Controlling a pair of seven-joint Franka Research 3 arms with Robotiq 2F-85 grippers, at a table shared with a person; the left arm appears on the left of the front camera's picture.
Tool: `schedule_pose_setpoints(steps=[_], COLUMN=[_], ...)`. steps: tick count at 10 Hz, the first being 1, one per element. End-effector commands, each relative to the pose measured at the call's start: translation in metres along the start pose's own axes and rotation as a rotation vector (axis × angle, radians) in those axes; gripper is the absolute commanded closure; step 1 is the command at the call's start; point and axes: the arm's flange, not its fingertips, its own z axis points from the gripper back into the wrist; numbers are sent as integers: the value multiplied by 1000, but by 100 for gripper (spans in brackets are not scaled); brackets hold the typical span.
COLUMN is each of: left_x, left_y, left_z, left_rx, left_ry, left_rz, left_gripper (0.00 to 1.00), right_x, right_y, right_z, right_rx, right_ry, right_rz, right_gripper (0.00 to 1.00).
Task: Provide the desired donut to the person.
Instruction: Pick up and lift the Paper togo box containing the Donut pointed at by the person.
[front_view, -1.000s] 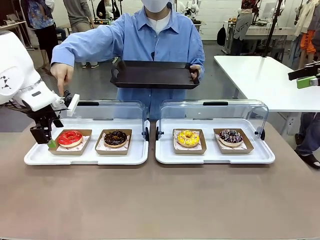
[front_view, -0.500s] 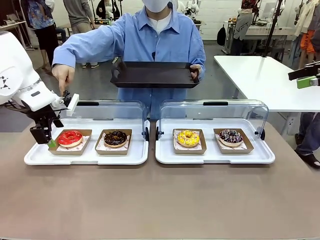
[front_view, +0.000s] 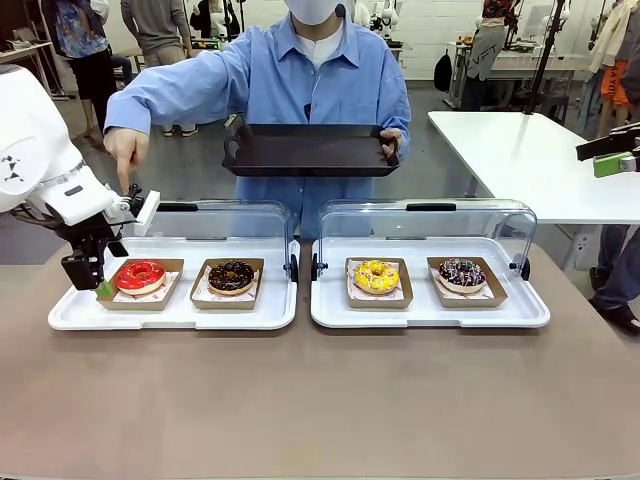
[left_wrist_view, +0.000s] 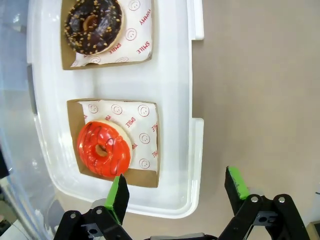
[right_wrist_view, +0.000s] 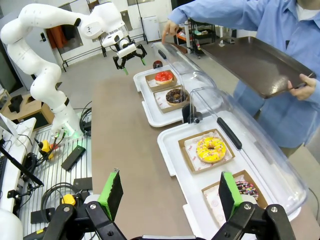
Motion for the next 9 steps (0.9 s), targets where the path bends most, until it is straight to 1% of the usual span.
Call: schedule_pose_setpoints(steps=[1, 2, 6, 9], left_x=[4, 5, 0, 0], left_y=[9, 20, 36, 40], left_z=[-28, -32, -63, -76], left_rx=[-6, -21, -95, -120], left_ry=[45, 62, 58, 52], left_rz=[-34, -51, -39, -51], left_gripper=[0, 0, 0, 0], right_x=[0, 0, 0, 0], right_y=[-1, -1, -1, -1], right_z=[1, 1, 1, 1], right_rx=[5, 5, 5, 5], right_ry=[-3, -3, -3, -3], right_rz=[2, 2, 2, 2], right_gripper=[0, 0, 0, 0])
